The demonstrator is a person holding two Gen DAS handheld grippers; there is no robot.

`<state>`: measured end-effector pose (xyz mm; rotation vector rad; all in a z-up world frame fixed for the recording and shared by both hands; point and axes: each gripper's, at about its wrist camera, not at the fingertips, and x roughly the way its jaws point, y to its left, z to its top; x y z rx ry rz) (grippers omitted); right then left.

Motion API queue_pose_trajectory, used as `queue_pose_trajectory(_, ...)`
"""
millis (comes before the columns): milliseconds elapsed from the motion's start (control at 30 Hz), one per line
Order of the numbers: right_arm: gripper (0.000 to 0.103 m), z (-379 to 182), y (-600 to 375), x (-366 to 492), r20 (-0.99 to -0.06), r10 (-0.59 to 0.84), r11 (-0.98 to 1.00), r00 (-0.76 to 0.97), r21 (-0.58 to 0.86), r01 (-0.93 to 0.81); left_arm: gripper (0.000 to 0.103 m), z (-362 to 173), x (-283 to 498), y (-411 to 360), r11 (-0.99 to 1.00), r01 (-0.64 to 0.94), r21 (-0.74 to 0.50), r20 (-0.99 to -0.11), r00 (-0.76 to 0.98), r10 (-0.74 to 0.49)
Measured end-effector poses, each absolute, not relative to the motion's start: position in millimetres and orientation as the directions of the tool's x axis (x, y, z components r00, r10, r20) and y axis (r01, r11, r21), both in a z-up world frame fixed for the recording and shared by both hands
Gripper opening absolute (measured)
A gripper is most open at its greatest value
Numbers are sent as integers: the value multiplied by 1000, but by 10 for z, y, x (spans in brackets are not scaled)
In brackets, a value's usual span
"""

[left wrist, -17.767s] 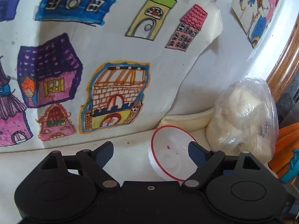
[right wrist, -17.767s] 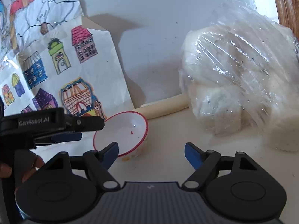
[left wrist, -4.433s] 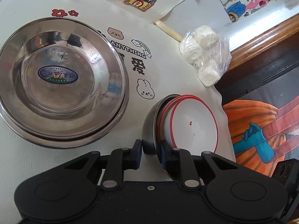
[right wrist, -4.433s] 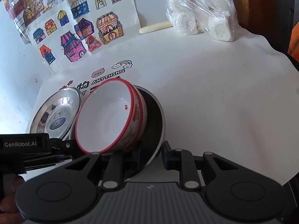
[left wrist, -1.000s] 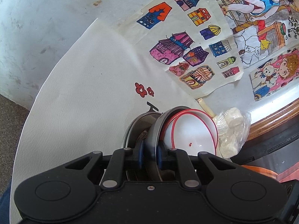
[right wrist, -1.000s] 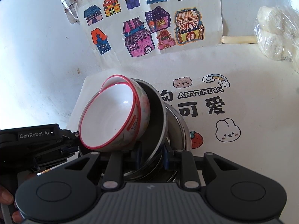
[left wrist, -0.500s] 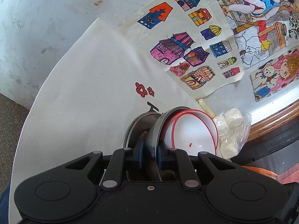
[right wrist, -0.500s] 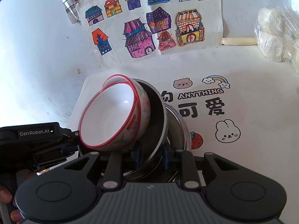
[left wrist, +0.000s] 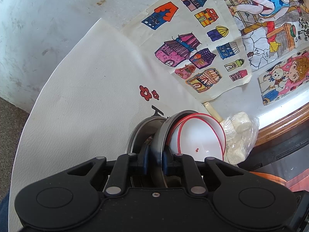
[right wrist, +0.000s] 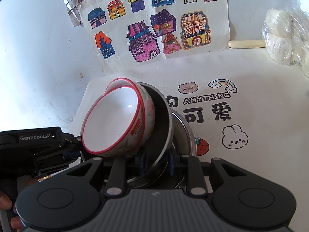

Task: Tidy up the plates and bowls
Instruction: 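Lower the steel bowl with both grippers onto the steel plate stack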

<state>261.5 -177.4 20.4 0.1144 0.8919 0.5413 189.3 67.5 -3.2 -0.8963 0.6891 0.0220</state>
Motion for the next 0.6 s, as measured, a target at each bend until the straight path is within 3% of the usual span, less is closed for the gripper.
queue_pose_trajectory(600, 28, 241, -1684, 2495, -698, 417, 883, 582, 159, -442, 15, -28, 1901, 624, 655, -286, -699, -571, 775, -271)
